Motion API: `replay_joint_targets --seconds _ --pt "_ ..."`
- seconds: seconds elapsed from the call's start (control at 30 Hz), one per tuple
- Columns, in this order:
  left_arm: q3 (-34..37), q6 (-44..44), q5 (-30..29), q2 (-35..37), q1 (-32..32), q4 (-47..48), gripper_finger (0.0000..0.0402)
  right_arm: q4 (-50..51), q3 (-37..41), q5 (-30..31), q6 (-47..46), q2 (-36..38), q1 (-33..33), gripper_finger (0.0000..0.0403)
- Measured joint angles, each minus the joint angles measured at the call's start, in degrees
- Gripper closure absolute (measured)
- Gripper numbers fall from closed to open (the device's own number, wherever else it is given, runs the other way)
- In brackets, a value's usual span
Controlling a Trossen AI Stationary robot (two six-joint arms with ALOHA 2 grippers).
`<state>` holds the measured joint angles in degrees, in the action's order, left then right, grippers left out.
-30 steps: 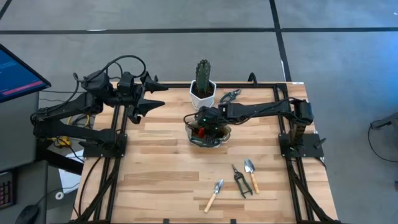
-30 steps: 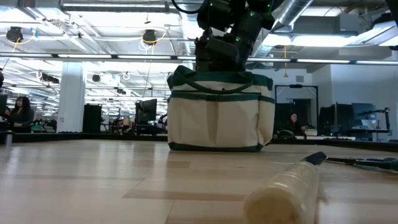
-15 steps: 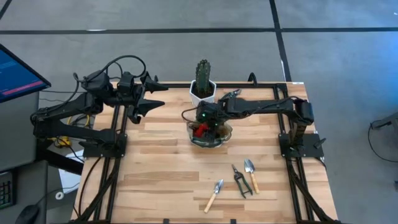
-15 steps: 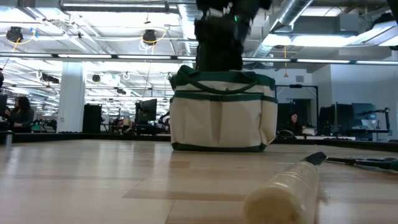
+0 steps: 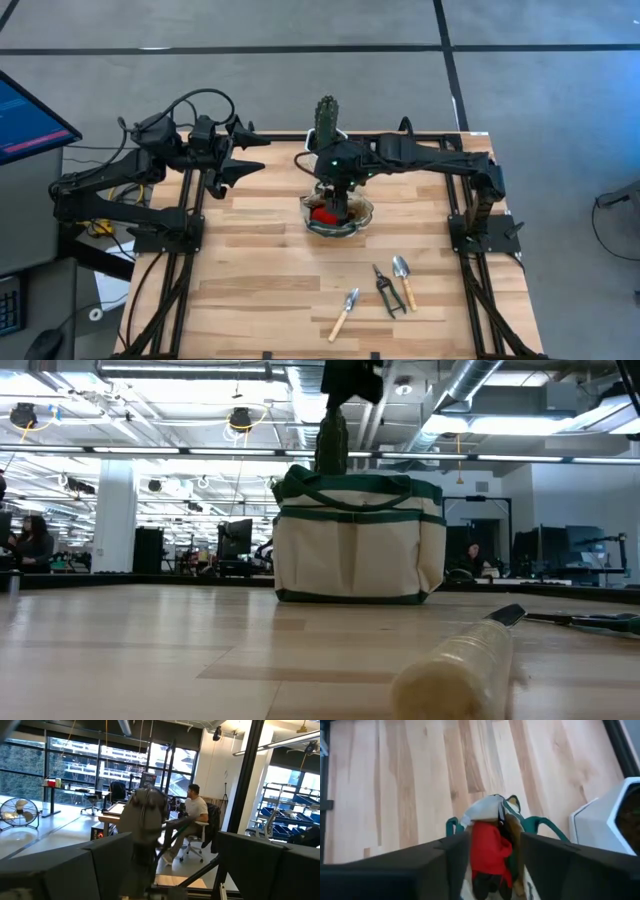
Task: Pick & Place Garden tools in Gardening bag
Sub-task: Put the top brown trowel into the gardening bag
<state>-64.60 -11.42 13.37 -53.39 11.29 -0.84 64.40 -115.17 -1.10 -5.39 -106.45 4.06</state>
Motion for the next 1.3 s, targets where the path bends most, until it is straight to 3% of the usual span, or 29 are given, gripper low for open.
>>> replay_joint_targets --seconds 0.27,0.5,1.3 --pt "0.00 0.00 0.01 0.00 0.00 0.15 0.0129 3.05 -4.45 0.09 1.65 0.09 -2.24 0.0345" --pt "0.02 0.02 0.00 0.00 0.00 2.29 0.0129 -0.66 -4.46 0.24 2.83 3.67 -2.98 0.0397" --pt "0.04 0.02 0.01 -0.02 -0.02 3.02 0.0129 -6.08 -4.46 1.36 8.00 16.23 -5.66 0.0394"
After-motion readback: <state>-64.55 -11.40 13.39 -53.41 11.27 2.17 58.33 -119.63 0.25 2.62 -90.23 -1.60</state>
